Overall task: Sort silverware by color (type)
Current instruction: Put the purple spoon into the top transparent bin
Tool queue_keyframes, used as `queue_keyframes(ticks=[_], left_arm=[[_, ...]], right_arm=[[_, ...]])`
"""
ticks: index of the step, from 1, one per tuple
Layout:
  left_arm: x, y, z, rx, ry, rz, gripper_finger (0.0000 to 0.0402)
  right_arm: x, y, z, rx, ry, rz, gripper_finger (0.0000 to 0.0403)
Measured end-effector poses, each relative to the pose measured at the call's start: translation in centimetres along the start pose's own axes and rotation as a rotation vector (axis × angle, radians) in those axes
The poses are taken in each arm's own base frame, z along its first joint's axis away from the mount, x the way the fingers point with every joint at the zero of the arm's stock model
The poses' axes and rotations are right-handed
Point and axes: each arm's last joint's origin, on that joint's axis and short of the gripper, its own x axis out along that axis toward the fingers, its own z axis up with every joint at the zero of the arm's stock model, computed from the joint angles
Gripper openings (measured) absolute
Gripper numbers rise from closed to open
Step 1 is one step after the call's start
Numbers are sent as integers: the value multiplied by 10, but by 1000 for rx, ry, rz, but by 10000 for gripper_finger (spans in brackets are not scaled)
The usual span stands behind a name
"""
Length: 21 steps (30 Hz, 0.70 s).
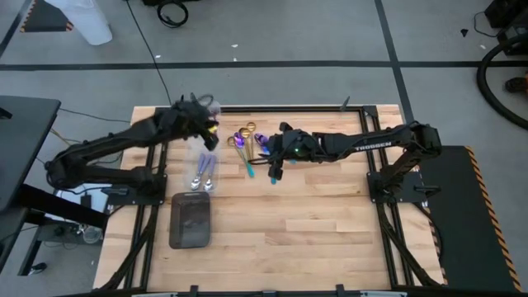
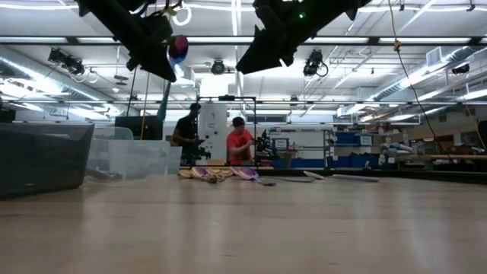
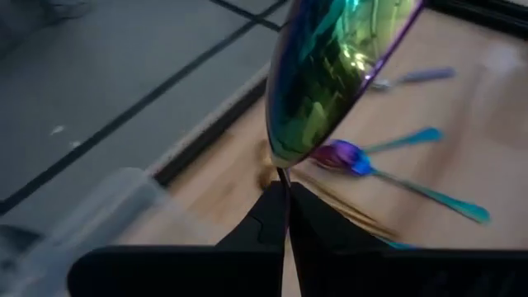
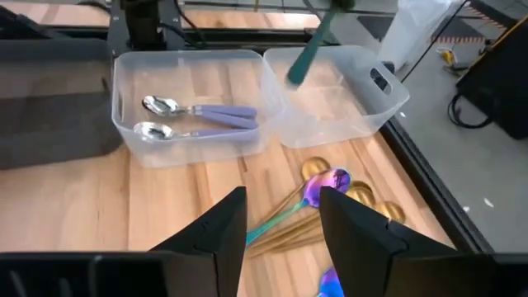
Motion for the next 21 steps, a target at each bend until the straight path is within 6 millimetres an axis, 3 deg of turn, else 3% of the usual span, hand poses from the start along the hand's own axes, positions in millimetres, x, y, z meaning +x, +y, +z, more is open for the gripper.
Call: queue_keyframes(ticks=[5,13,21], left_arm=[[9,29,3,-48,116,93,12],[51,71,-11,-125,295,141,13],[87,99,-15,-157,470,151,13]], right_arm=[[2,6,-13,-9,13,-23,162],[4,9,-19,-3,-35,-26,162],[6,9,-25,-5,-48,-28,162]])
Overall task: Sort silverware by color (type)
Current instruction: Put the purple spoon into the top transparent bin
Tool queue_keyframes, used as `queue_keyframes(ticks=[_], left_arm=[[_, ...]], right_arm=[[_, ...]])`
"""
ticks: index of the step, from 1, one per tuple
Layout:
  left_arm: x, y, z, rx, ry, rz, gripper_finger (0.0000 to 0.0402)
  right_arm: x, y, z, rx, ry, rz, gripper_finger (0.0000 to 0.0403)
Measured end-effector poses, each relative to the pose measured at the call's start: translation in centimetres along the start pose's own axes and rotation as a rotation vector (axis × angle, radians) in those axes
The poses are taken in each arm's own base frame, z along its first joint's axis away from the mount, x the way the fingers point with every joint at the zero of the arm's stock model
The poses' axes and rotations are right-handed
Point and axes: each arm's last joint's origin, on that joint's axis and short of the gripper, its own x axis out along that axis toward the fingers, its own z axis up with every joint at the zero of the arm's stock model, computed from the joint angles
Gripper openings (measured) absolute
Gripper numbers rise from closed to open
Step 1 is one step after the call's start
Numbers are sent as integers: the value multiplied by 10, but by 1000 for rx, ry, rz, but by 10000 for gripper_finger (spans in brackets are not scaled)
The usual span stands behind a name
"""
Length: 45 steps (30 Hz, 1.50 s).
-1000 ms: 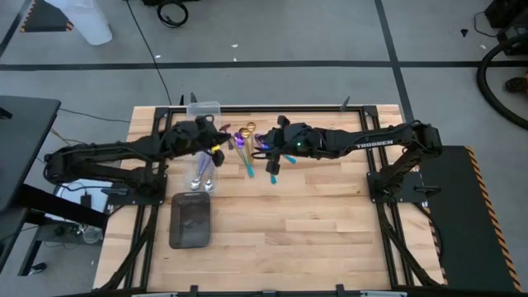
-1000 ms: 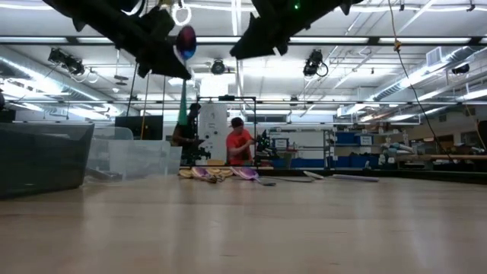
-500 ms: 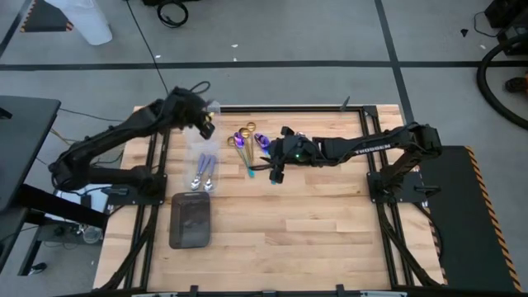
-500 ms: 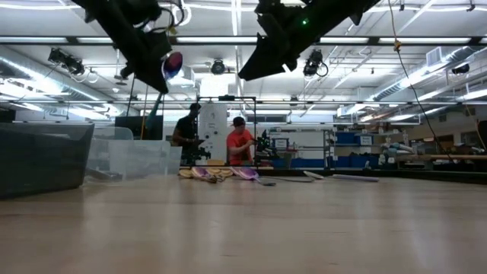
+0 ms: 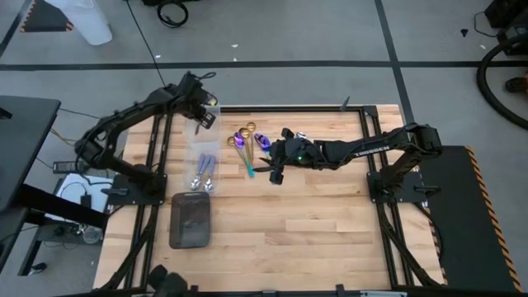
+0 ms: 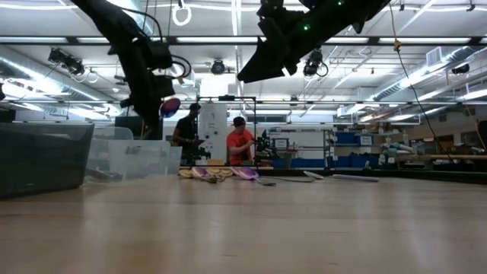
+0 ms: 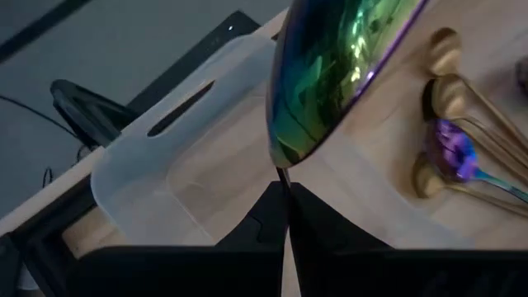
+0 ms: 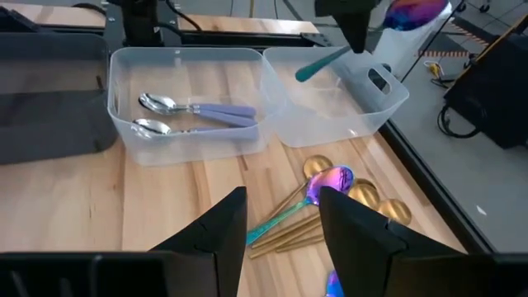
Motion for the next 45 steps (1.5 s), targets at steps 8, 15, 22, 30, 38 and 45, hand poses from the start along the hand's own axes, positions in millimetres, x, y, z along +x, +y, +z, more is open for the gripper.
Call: queue_keyframes(ticks=[8,15,22,30,38,45], left_arm=[[33,12,6,-30,154,-9,13],[48,12,1,-10,226,-38,14],[47,11,-5,-5,291,-59,14],[46,11,-7,-5,310,-60,14],[46,11,-6,-9,307,-39,63],[30,12,7,9,287,-11,98]], right_arm=[[-1,2,0,2,-4,16,162],[-1,3,0,2,-5,22,162],[-1,3,0,3,-6,22,162],[-1,3,1,5,-11,25,162],[-1,3,1,5,-11,25,162],[-1,2,0,11,1,25,162]])
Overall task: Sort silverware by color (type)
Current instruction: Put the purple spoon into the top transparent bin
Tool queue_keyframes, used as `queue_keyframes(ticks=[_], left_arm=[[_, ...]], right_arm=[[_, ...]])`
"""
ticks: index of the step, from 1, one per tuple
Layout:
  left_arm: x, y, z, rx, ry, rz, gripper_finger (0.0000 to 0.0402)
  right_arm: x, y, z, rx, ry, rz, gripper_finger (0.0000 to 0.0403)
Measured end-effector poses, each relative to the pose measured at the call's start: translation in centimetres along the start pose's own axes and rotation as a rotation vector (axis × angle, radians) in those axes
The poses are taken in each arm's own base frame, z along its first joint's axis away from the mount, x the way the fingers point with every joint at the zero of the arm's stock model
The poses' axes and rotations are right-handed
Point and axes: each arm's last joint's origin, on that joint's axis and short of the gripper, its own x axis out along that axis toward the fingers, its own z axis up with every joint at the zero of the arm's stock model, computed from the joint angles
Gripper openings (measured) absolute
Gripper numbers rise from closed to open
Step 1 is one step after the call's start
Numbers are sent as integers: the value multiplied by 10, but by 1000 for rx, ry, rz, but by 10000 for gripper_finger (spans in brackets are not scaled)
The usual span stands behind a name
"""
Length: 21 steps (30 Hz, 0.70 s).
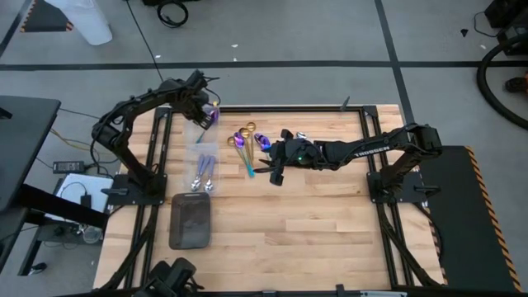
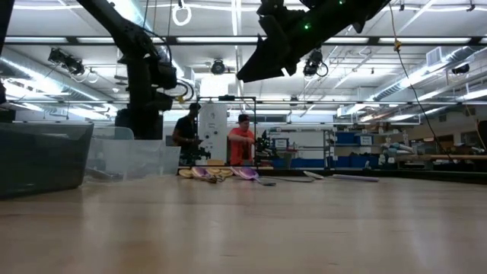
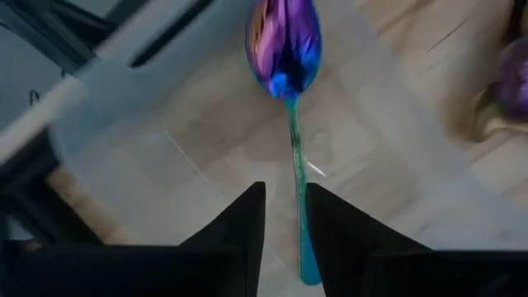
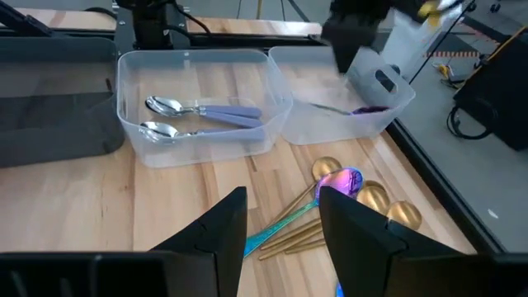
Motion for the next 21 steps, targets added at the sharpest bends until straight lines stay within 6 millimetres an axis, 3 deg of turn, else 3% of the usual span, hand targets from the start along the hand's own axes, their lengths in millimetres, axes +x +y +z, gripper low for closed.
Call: queue_keyframes(ticks=[7,14,21], left_arm=[[-40,-30,0,119,-190,-15,100],[-63,-74,-27,258,-418,-79,100],[-75,-105,-59,338,-540,-168,100]], right_arm=[[1,-12,-18,75,176,-96,162],[1,-21,-32,144,270,-181,162],[6,-22,-65,231,235,-193,162]])
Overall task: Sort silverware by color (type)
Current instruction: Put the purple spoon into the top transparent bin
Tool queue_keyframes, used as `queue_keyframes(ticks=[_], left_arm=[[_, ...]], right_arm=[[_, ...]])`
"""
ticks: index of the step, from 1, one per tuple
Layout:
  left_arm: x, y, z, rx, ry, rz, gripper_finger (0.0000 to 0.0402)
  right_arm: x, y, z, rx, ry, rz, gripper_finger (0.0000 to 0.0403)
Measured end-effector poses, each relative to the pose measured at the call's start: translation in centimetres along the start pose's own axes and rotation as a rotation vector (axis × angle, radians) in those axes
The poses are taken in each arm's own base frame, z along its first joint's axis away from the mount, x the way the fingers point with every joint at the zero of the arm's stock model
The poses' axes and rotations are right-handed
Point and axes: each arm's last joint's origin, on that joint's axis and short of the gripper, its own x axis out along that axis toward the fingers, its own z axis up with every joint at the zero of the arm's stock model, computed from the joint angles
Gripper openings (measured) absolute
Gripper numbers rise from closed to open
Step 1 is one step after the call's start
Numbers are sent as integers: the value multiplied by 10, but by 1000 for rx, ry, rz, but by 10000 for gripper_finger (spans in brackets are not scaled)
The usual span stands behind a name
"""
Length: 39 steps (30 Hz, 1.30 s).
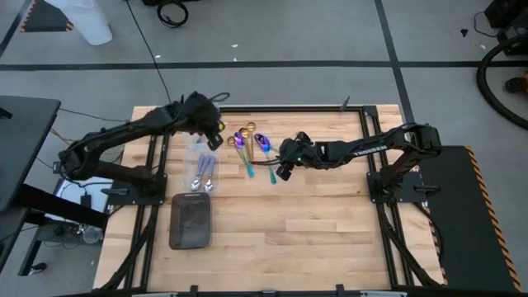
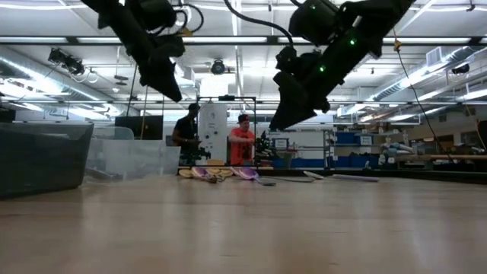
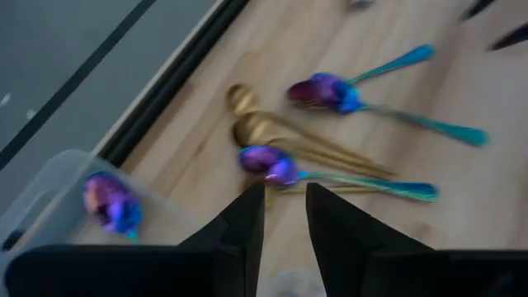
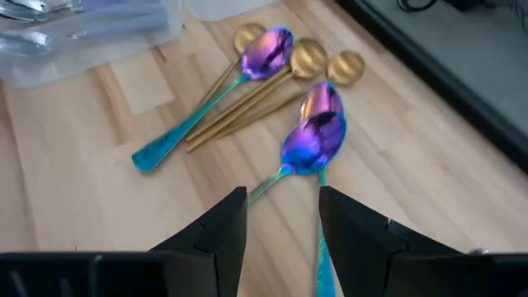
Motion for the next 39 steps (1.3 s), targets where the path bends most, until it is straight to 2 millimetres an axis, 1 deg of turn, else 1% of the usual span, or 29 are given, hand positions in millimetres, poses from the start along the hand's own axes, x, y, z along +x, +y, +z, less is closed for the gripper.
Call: queue_keyframes(ticks=[3,5,7,10,12,16,18,20,24,27,30,33,36,39], left_arm=[[-6,-15,-4,26,-72,-42,101],[-9,-24,-6,40,-123,-69,101],[-10,-32,-8,58,-153,-92,101],[-10,-42,-13,76,-174,-122,101],[-9,-48,-14,83,-181,-139,101],[-7,-61,-22,112,-158,-158,101],[-6,-67,-27,131,-152,-136,101],[-5,-73,-32,153,-143,-106,101],[-5,-80,-42,183,-130,-36,101],[-6,-79,-49,200,-92,20,101],[-8,-76,-52,193,-67,68,101],[-8,-75,-52,186,-71,73,101],[-8,-76,-52,180,-72,63,101],[-9,-81,-54,167,-53,3,101]], right_arm=[[2,0,-4,36,-22,-11,162],[10,3,-8,54,-24,-15,162],[23,8,-17,41,15,-19,161],[40,19,-20,22,42,-13,160],[49,22,-23,24,60,-16,160],[63,18,-23,68,60,-37,160],[69,16,-23,92,42,-48,160],[75,14,-27,97,51,-54,160],[85,16,-29,105,19,-35,160],[92,16,-38,97,41,-54,160],[98,17,-43,110,49,-61,160],[100,18,-45,131,54,-56,157],[99,18,-45,140,63,-48,140],[98,19,-45,139,74,-28,102]])
